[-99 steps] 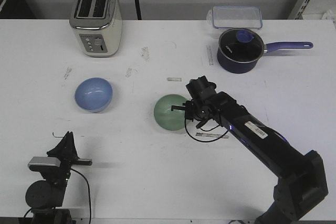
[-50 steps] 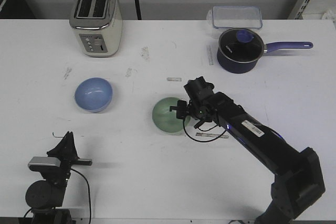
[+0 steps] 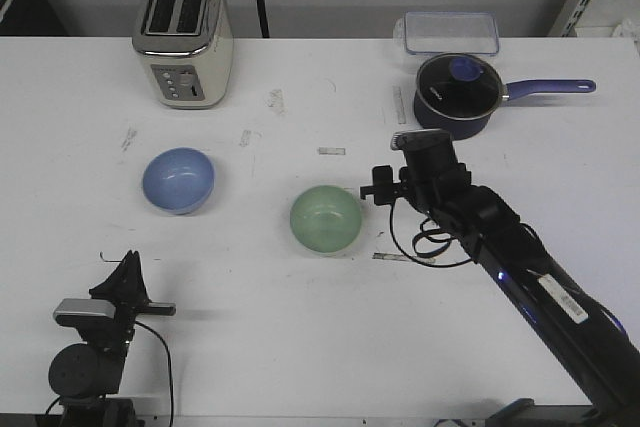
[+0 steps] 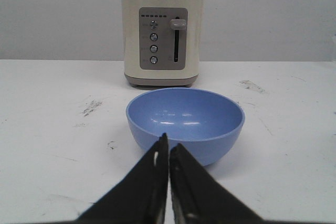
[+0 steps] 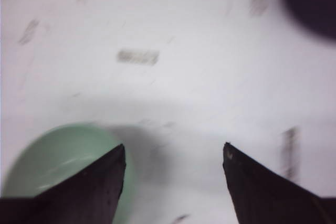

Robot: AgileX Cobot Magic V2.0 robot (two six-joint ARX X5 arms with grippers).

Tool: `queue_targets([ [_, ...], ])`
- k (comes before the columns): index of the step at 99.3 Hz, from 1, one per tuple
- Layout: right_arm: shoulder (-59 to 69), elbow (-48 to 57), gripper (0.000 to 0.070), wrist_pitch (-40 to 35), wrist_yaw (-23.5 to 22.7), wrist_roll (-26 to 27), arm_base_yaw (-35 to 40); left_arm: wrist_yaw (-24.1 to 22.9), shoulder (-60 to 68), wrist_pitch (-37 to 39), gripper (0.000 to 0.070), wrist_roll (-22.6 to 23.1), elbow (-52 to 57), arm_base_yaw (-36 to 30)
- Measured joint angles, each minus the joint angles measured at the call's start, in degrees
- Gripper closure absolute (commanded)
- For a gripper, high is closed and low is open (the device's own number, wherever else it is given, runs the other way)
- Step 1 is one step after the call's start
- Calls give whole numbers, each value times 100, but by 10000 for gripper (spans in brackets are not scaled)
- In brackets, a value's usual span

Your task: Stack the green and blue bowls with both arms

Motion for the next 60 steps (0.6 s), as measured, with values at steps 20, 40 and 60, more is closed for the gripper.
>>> queue_targets([
  [20,-890,-1137,664,1014,216,-1239,-654,0,0,0,698,0,0,0],
  [40,-1779,-2240,683,1869,129,-1565,-1460,0,0,0,698,0,0,0],
  [60,-2809,-3383,683,2618,-319,-1626,-1969,0,0,0,698,0,0,0],
])
